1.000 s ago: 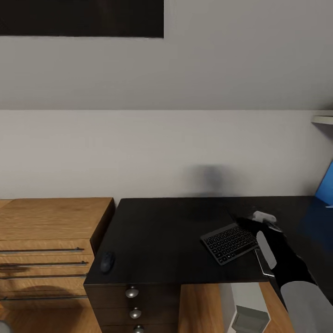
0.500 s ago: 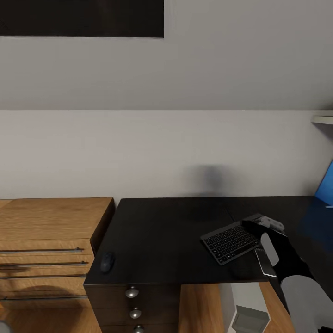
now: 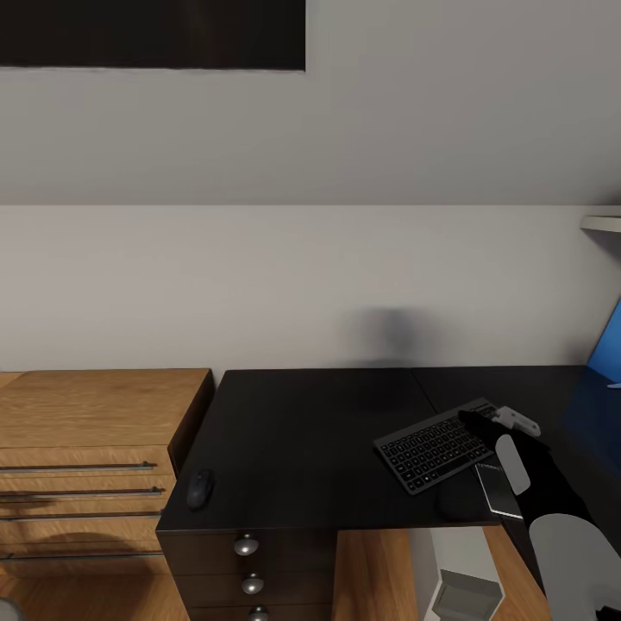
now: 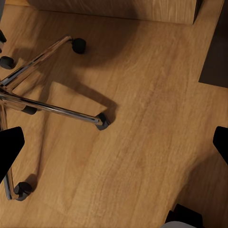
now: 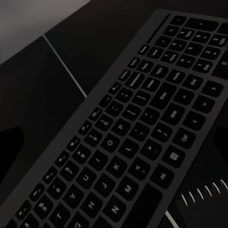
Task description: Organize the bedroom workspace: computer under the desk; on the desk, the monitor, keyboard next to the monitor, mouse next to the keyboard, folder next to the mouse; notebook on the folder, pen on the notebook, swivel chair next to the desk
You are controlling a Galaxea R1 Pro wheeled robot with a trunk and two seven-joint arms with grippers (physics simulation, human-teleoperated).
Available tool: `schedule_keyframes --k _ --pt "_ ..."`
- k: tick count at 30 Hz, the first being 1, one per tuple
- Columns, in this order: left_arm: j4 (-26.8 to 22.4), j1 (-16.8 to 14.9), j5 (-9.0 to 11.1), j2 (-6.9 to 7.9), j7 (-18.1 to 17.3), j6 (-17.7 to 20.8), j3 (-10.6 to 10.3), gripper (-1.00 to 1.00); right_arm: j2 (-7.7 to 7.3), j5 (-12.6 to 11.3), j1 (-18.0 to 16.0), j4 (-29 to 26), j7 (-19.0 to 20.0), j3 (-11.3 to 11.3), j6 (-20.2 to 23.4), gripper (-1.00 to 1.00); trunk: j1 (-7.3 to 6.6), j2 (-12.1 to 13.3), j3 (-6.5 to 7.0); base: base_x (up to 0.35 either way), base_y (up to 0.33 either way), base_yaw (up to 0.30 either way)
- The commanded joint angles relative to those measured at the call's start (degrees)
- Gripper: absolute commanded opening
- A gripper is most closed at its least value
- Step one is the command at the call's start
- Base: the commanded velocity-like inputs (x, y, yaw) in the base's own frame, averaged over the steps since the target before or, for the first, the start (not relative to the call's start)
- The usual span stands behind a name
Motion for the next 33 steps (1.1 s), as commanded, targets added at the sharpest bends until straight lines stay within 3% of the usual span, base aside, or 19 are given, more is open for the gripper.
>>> schedule_keyframes --k 1,9,11,12,13,18,23,26,27,30,33 --pt "-0.06 -0.01 0.05 0.01 0.50 0.01 -0.49 1.00 -0.01 -0.64 -0.04 -0.11 -0.39 0.01 0.24 1.00 0.00 -0.04 -0.06 0.000 0.000 0.000" --pt "0.15 -0.01 0.07 0.02 -0.07 0.12 -0.58 1.00 -0.08 -0.01 -0.78 1.96 -1.80 0.19 -0.26 1.00 0.00 -0.04 -0.06 0.000 0.000 0.000" --pt "0.71 0.31 0.33 0.20 -5.12 0.38 -0.53 1.00 -0.68 2.02 -6.58 5.81 -4.13 0.28 -1.28 1.00 0.00 -0.04 -0.06 0.000 0.000 0.000" --pt "0.79 2.49 1.36 0.80 -7.06 -0.97 -0.50 1.00 -1.26 4.26 -12.59 12.44 -5.07 0.22 -5.41 1.00 0.00 -0.04 -0.06 0.000 0.000 0.000" --pt "0.80 2.88 2.19 0.90 -7.33 -2.66 -0.50 1.00 -1.29 4.66 -13.80 14.27 -5.67 0.07 -8.40 1.00 0.00 -0.04 -0.06 0.000 0.000 0.000" --pt "0.81 3.44 3.58 0.96 -7.67 -9.50 -0.54 1.00 -1.26 5.12 -15.45 16.85 -10.56 -0.25 -13.48 1.00 0.00 -0.04 -0.06 0.000 0.000 0.000" --pt "0.75 3.57 4.03 1.12 -7.52 -16.67 -0.37 1.00 -1.01 5.45 -15.82 19.29 -12.60 -0.20 -14.74 1.00 0.00 -0.04 -0.06 0.000 0.000 0.000" --pt "0.74 3.58 4.16 1.27 -7.47 -17.42 0.20 1.00 -0.96 5.51 -15.85 19.71 -12.83 -0.17 -14.70 1.00 0.00 -0.04 -0.06 0.000 0.000 0.000" --pt "-0.12 3.60 4.97 2.58 -7.44 -17.07 1.67 1.00 -0.91 5.57 -15.88 20.00 -12.97 -0.13 -14.64 1.00 0.00 -0.04 -0.06 0.000 0.000 0.000" --pt "-4.11 3.65 6.55 4.68 -7.42 -13.87 2.56 1.00 -0.81 5.62 -15.88 20.19 -13.03 -0.04 -14.62 1.00 0.00 -0.04 -0.06 0.000 0.000 0.000" --pt "-12.54 3.67 8.74 8.42 -7.38 -4.07 3.04 1.00 -0.76 5.65 -15.89 20.27 -13.11 0.00 -14.61 1.00 0.00 -0.04 -0.06 0.000 0.000 0.000"
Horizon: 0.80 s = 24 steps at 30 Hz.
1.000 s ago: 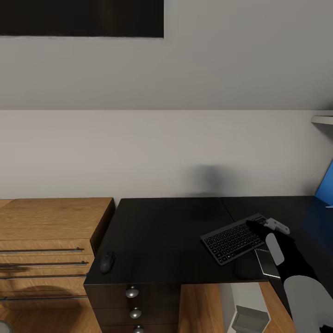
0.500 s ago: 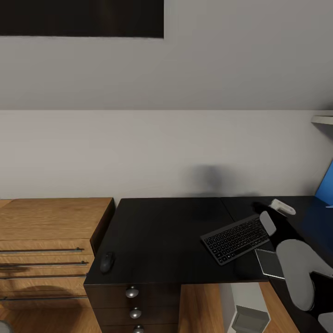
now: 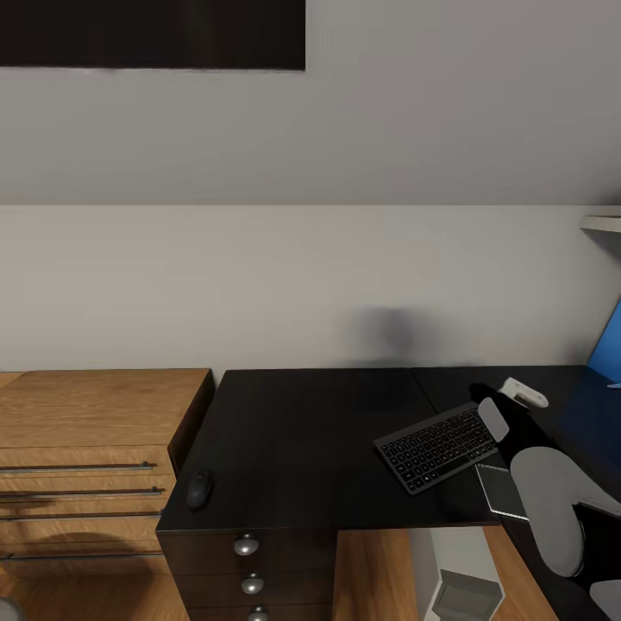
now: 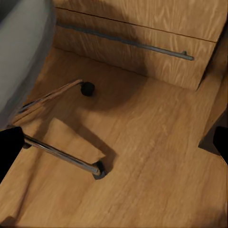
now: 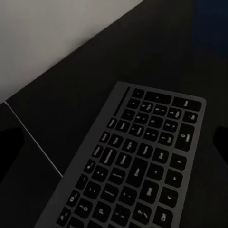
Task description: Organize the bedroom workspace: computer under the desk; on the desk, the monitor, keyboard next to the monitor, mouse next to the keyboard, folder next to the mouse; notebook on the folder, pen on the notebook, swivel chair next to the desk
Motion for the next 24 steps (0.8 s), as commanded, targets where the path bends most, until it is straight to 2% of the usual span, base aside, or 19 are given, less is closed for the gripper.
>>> schedule_keyframes --k 1,3,4,5,6,9,10,12,15,16,17,18,21,23,24 --pt "-5.82 -0.01 1.64 2.47 0.57 7.39 -0.20 1.00 0.01 -0.41 -0.02 -0.10 -0.20 0.04 0.25 1.00 0.00 -0.04 -0.07 0.000 0.000 0.000" --pt "-12.00 -0.01 3.52 4.89 0.75 15.35 0.50 1.00 0.05 -0.40 -0.02 -0.08 -0.20 0.05 0.25 1.00 0.00 -0.04 -0.07 0.000 0.000 0.000" --pt "-23.84 -0.01 7.56 8.94 1.83 29.55 4.56 1.00 0.08 -0.40 -0.02 -0.07 -0.19 0.09 0.25 1.00 0.00 -0.04 -0.07 0.000 0.000 0.000" --pt "-26.34 -0.01 8.30 9.67 2.38 32.43 6.11 1.00 0.07 -0.40 -0.02 -0.07 -0.19 0.10 0.25 1.00 0.00 -0.04 -0.07 0.000 0.000 0.000" --pt "-31.35 -0.01 9.31 10.78 4.28 37.69 9.81 1.00 0.06 -0.37 -0.02 -0.06 -0.22 0.12 0.25 1.00 0.00 -0.04 -0.07 0.000 0.000 0.000" --pt "-38.19 -0.01 10.16 11.72 7.67 43.53 14.05 1.00 0.05 -0.31 -0.02 -0.06 -0.24 0.13 0.22 1.00 0.00 -0.04 -0.07 0.000 0.000 0.000" --pt "-43.37 -0.01 10.44 11.99 10.68 46.68 15.72 1.00 0.01 -0.27 -0.02 -0.06 -0.25 0.14 0.20 1.00 0.00 -0.04 -0.07 0.000 0.000 0.000" --pt "-48.51 -0.01 10.55 12.09 14.12 49.34 16.78 1.00 -0.01 -0.26 -0.02 -0.06 -0.23 0.14 0.19 1.00 0.00 -0.04 -0.07 0.000 0.000 0.000" --pt "-54.91 -0.01 10.63 12.14 19.28 52.44 17.63 1.00 -0.03 -0.24 -0.02 -0.08 -0.20 0.15 0.15 1.00 0.00 -0.04 -0.07 0.000 0.000 0.000" --pt "-58.04 -0.01 10.66 12.01 22.09 53.73 17.81 1.00 -0.04 -0.23 -0.02 -0.10 -0.20 0.15 0.12 1.00 0.00 -0.04 -0.07 0.000 0.000 0.000" --pt "-59.30 -0.01 10.67 11.85 23.16 54.19 17.80 1.00 -0.04 -0.23 -0.02 -0.11 -0.19 0.15 0.11 1.00 0.00 -0.04 -0.07 0.000 0.000 0.000" --pt "-63.24 -0.01 10.61 11.05 25.74 55.34 17.64 1.00 -0.05 -0.22 -0.02 -0.13 -0.19 0.15 0.09 1.00 0.00 -0.04 -0.07 0.000 0.000 0.000" --pt "-66.28 -0.01 10.54 10.64 26.77 55.80 17.58 1.00 -0.05 -0.22 -0.02 -0.14 -0.18 0.15 0.09 1.00 0.00 -0.04 -0.07 0.000 0.000 0.000" --pt "-74.43 -0.15 10.39 10.34 29.09 57.78 17.58 1.00 -0.05 -0.16 -0.02 -0.15 -0.09 0.15 0.04 1.00 0.00 -0.04 -0.07 0.000 0.000 0.000" --pt "-75.54 -0.77 10.38 10.31 29.92 59.22 17.59 1.00 -0.05 -0.16 -0.02 -0.16 -0.08 0.15 0.03 1.00 0.00 -0.04 -0.07 0.000 0.000 0.000"
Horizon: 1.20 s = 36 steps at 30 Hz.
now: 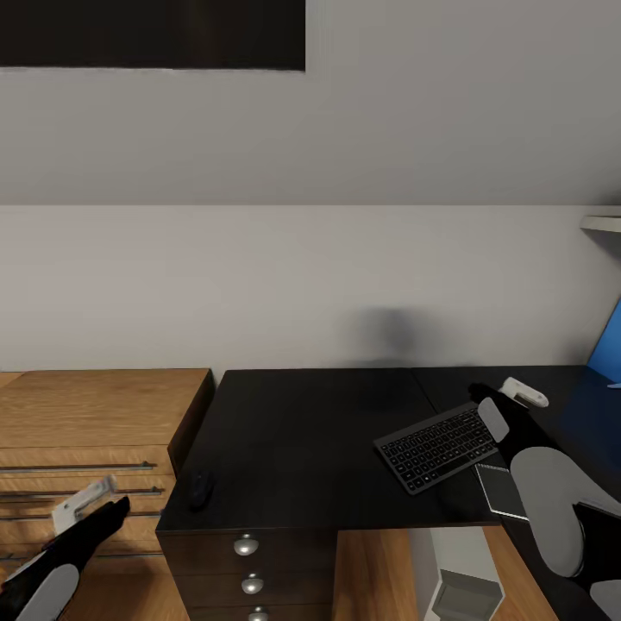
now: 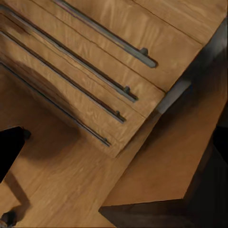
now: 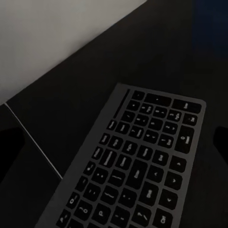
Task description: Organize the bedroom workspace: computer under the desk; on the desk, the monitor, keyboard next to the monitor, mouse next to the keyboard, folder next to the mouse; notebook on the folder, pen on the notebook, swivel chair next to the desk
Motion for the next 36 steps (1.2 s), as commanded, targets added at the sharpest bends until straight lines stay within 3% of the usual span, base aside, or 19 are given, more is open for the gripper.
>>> schedule_keyframes --k 1,3,4,7,8,9,10,11,13,15,16,20,21,22,25,26,29,30,36 --pt "-0.59 -0.64 0.31 0.02 0.93 1.00 -0.09 1.00 0.00 -0.40 -0.02 -0.13 -0.20 0.03 0.25 1.00 0.00 -0.04 -0.07 0.000 0.000 0.000" --pt "-1.49 -3.03 0.35 -0.31 2.39 3.48 -0.09 1.00 -0.05 -0.39 -0.02 -0.16 -0.17 0.03 0.24 1.00 0.00 -0.04 -0.07 0.000 0.000 0.000" --pt "-2.04 -7.22 0.39 -2.24 4.31 6.90 -0.14 1.00 -0.05 -0.39 -0.02 -0.16 -0.16 0.03 0.17 1.00 0.00 -0.04 -0.07 0.000 0.000 0.000" --pt "-2.23 -11.24 0.27 -4.95 6.40 10.06 -0.15 1.00 -0.03 -0.37 -0.02 -0.13 -0.15 0.06 0.15 1.00 0.00 -0.04 -0.07 0.000 0.000 0.000" --pt "-2.30 -14.39 -0.05 -6.88 8.50 12.61 -0.16 1.00 -0.02 -0.34 -0.02 -0.12 -0.15 0.08 0.15 1.00 0.00 -0.04 -0.07 0.000 0.000 0.000" --pt "-2.29 -21.30 -0.94 -10.78 13.41 18.07 -0.16 1.00 -0.01 -0.20 -0.02 -0.07 -0.17 0.11 0.12 1.00 0.00 -0.04 -0.07 0.000 0.000 0.000" --pt "-2.18 -24.74 -1.21 -13.03 15.32 20.54 -0.20 1.00 0.01 0.04 -0.02 -0.05 -0.18 0.11 0.09 1.00 0.00 -0.04 -0.07 0.000 0.000 0.000" --pt "-2.07 -26.44 -1.30 -14.28 16.03 21.61 -0.21 1.00 0.02 0.22 -0.02 -0.04 -0.19 0.11 0.08 1.00 0.00 -0.04 -0.07 0.000 0.000 0.000" --pt "-0.46 -32.90 -1.76 -19.65 17.81 24.63 -0.35 1.00 0.06 1.20 -0.02 -0.01 -0.15 0.12 0.01 1.00 0.00 -0.04 -0.07 0.000 0.000 0.000" --pt "1.05 -35.60 -2.22 -22.31 18.24 25.44 -0.84 1.00 0.09 1.58 -0.02 0.00 -0.12 0.12 -0.01 1.00 0.00 -0.04 -0.07 0.000 0.000 0.000" --pt "2.80 -37.58 -2.90 -24.76 18.51 25.88 -2.05 1.00 0.12 1.82 -0.02 0.00 -0.10 0.12 -0.02 1.00 0.00 -0.04 -0.07 0.000 0.000 0.000" --pt "7.53 -39.69 -4.64 -28.58 18.69 25.98 -6.82 1.00 0.31 2.08 -0.02 -0.01 -0.07 0.12 -0.03 1.00 0.00 -0.04 -0.07 0.000 0.000 0.000" --pt "11.19 -40.21 -5.45 -29.70 18.65 25.42 -10.07 1.00 0.53 2.14 -0.02 -0.01 -0.07 0.12 -0.04 1.00 0.00 -0.04 -0.07 0.000 0.000 0.000" --pt "17.93 -40.67 -6.21 -30.72 18.59 22.05 -14.96 1.00 0.86 2.22 -0.02 -0.03 -0.14 0.09 -0.04 1.00 0.00 -0.04 -0.07 0.000 0.000 0.000" --pt "24.21 -40.90 -6.45 -30.87 18.18 15.54 -18.89 1.00 1.04 2.26 -0.02 -0.02 -0.18 0.09 -0.04 1.00 0.00 -0.04 -0.07 0.000 0.000 0.000" --pt "27.31 -40.99 -6.53 -30.87 17.42 10.74 -20.89 1.00 1.14 2.26 -0.02 -0.02 -0.20 0.09 -0.04 1.00 0.00 -0.04 -0.07 0.000 0.000 0.000" --pt "30.14 -41.07 -6.69 -30.87 15.87 4.71 -23.36 1.00 1.22 2.29 0.00 0.02 -0.19 0.10 -0.04 1.00 0.00 -0.04 -0.07 0.000 0.000 0.000" --pt "31.47 -41.11 -6.85 -30.87 14.79 1.09 -25.08 1.00 1.38 2.31 0.03 0.05 -0.15 0.11 -0.04 1.00 0.00 -0.04 -0.07 0.000 0.000 -0.025" --pt "32.68 -41.14 -6.80 -30.87 13.89 -2.00 -26.62 1.00 2.08 2.37 0.06 0.04 -0.08 0.12 -0.07 1.00 0.00 -0.04 -0.07 0.000 0.000 -0.151"
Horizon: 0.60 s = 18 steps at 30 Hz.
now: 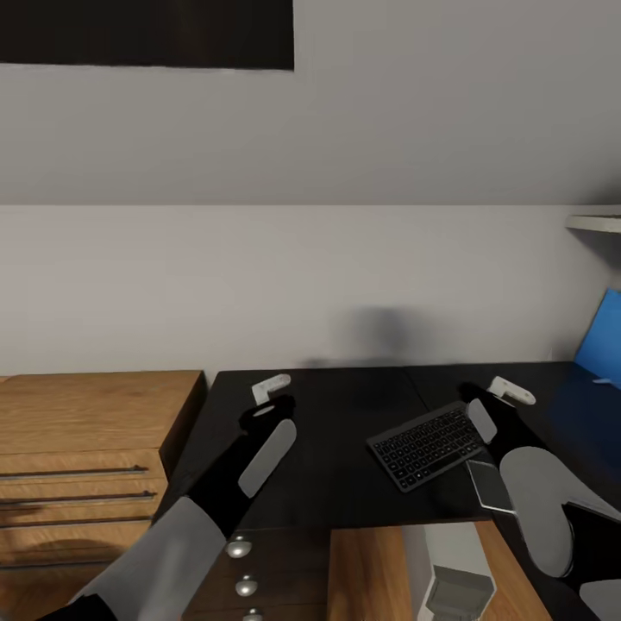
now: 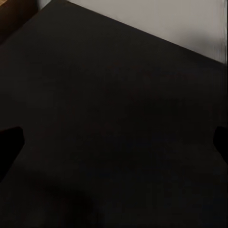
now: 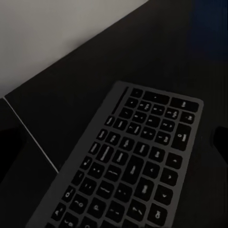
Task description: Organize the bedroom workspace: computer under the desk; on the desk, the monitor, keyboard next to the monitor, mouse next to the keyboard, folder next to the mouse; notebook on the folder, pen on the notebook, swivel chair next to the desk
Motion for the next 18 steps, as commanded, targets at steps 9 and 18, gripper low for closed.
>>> schedule_keyframes --k 9,18 --pt "0.27 -0.07 -0.06 0.08 0.15 -0.40 -2.97 1.00 0.67 -0.25 0.07 -0.09 -0.12 0.05 0.28 1.00 0.00 -0.04 -0.07 0.028 -0.049 -0.248" --pt "0.29 -0.07 0.11 0.31 0.17 -0.37 -6.82 1.00 1.51 -0.03 0.14 0.04 -0.11 0.26 0.28 1.00 0.00 -0.04 -0.07 0.096 -0.238 -0.127"
